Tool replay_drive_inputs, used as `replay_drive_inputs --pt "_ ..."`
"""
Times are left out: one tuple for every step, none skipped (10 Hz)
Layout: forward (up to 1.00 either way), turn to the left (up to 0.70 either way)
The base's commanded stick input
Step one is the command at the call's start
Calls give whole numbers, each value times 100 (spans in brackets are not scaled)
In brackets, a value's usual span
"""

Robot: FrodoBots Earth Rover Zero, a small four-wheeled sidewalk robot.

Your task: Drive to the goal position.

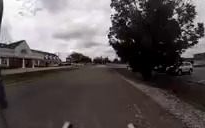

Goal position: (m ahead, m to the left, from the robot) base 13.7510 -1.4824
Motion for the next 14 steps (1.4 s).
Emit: replay_drive_inputs --pt "45 0" --pt "45 0" --pt "45 0" --pt "45 0" --pt "57 0" --pt "60 0" --pt "60 0" --pt "60 0" --pt "60 0" --pt "60 0" --pt "60 0" --pt "60 0" --pt "60 0" --pt "60 0"
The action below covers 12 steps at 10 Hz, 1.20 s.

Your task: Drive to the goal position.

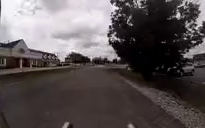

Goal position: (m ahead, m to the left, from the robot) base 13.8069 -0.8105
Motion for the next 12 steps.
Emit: replay_drive_inputs --pt "60 0" --pt "60 0" --pt "60 0" --pt "60 0" --pt "60 0" --pt "60 0" --pt "60 2" --pt "60 11" --pt "60 14" --pt "60 15" --pt "60 15" --pt "60 14"
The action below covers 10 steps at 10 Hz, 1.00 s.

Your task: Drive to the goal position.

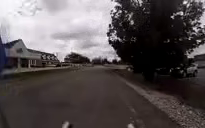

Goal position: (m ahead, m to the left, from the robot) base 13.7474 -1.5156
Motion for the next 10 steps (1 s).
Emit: replay_drive_inputs --pt "60 3" --pt "60 0" --pt "60 0" --pt "60 0" --pt "60 0" --pt "60 0" --pt "60 0" --pt "60 0" --pt "60 0" --pt "60 0"
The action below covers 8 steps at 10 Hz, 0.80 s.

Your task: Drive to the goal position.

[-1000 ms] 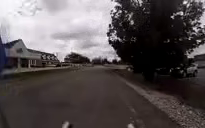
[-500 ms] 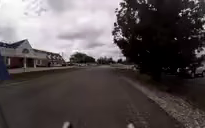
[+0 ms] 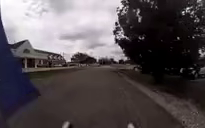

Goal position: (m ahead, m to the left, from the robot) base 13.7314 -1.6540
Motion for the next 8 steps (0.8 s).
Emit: replay_drive_inputs --pt "60 0" --pt "60 0" --pt "60 0" --pt "60 0" --pt "60 0" --pt "60 0" --pt "60 0" --pt "60 0"
